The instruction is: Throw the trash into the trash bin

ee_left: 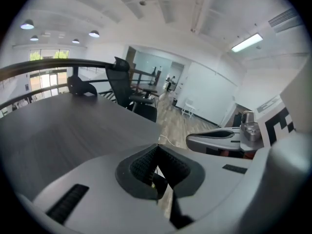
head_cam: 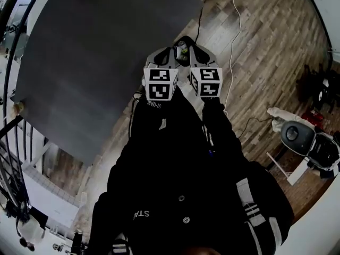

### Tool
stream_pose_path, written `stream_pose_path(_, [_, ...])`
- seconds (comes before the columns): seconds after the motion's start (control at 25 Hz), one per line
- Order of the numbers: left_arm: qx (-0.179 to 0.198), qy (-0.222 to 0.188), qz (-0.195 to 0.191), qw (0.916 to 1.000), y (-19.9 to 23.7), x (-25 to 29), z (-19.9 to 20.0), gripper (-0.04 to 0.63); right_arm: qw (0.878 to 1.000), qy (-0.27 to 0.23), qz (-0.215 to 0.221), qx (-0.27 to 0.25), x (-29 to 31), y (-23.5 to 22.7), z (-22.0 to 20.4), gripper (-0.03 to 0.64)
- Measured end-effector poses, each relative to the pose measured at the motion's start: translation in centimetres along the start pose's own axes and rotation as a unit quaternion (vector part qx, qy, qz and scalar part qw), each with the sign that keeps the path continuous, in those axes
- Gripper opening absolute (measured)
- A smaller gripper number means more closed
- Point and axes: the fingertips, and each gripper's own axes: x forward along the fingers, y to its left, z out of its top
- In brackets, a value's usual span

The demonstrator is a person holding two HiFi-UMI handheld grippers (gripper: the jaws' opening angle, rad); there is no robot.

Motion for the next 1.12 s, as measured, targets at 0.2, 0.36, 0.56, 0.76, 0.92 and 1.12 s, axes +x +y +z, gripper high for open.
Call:
stream_pose_path(0.2, [-0.039,-0.043,0.051,0.997,4.8,-4.5,3.0,0.0,0.996,-0.025,0.068,-0.044,0.8,6.2,4.8,0.015])
stream_pose_path(0.36, [-0.062,-0.081,0.105,0.9892,9.4,-9.9,4.4,0.0,0.988,-0.045,0.126,-0.081,0.8,12.8,8.5,0.015])
stream_pose_path(0.56, [-0.1,-0.125,0.179,0.9708,15.1,-18.3,4.7,0.0,0.968,-0.082,0.203,-0.124,-0.5,22.4,12.9,0.015])
stream_pose_path(0.76, [-0.124,-0.155,0.237,0.951,19.6,-25.0,4.2,0.0,0.95,-0.098,0.254,-0.155,-1.9,29.5,14.9,0.015])
stream_pose_path(0.92, [-0.145,-0.175,0.276,0.934,22.3,-29.1,3.7,0.0,0.937,-0.106,0.285,-0.174,-2.7,33.5,15.8,0.017])
stream_pose_path(1.12, [-0.148,-0.201,0.308,0.918,23.9,-33.9,3.8,0.0,0.92,-0.125,0.317,-0.193,-4.4,38.1,17.5,0.017])
